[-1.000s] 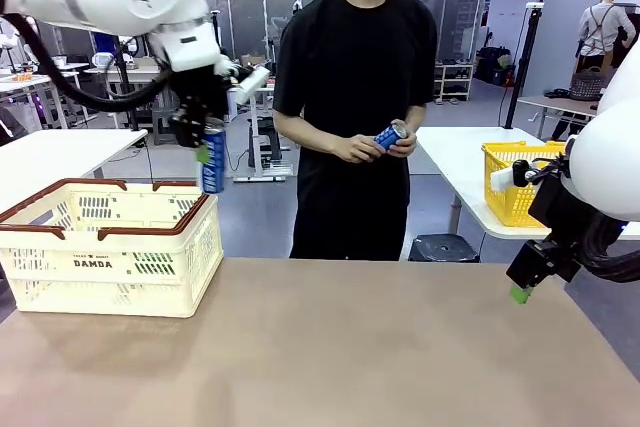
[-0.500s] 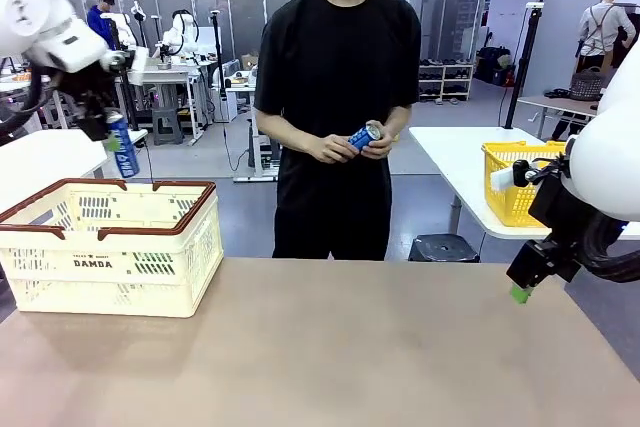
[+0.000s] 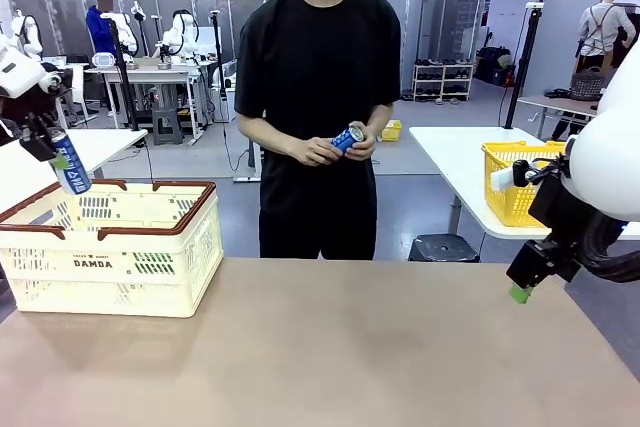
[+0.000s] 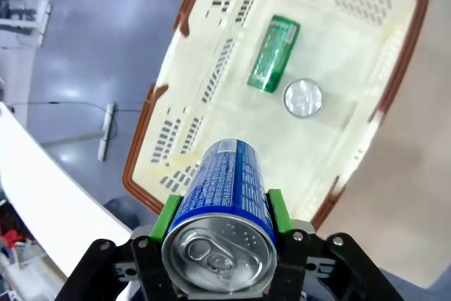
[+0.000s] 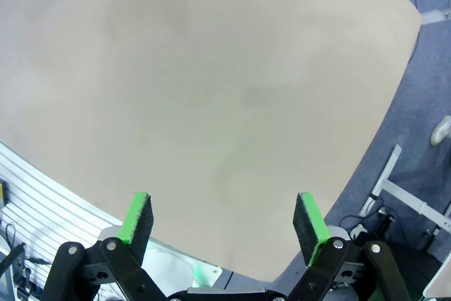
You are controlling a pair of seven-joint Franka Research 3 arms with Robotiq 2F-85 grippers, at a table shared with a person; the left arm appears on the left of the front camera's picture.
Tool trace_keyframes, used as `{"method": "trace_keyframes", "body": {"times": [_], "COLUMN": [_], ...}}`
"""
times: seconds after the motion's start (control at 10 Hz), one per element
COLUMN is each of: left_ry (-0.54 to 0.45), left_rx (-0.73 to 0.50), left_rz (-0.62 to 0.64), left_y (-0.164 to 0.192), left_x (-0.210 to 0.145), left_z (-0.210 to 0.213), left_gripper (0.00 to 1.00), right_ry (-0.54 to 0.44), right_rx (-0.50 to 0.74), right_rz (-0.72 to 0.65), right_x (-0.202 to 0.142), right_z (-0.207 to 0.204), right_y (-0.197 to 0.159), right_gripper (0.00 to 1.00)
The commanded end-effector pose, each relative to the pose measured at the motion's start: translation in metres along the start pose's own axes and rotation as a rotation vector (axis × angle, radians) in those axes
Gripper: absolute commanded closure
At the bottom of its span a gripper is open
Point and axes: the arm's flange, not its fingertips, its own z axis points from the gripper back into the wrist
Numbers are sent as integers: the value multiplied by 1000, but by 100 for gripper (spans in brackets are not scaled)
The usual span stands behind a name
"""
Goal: Place the drinks into the Shopping basket.
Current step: Pick up one drink and place it into the Shopping basket.
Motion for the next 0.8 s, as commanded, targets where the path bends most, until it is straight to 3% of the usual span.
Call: {"method": "trace_keyframes", "body": {"times": [0.0, 0.1, 0.7], "left_ry": [10, -22, 6], "left_rx": [12, 6, -2], "left_rz": [65, 63, 31], "left_y": [5, 5, 2], "left_x": [-8, -14, -9], "left_z": [5, 8, -2], "left_gripper": [42, 42, 42], "right_ry": [-1, -1, -1], "right_rx": [8, 8, 8], "right_rz": [3, 3, 3], "right_x": [-2, -2, -2], "right_z": [-1, -1, -1], "right_y": [0, 0, 0], "right_gripper": [0, 0, 0]}}
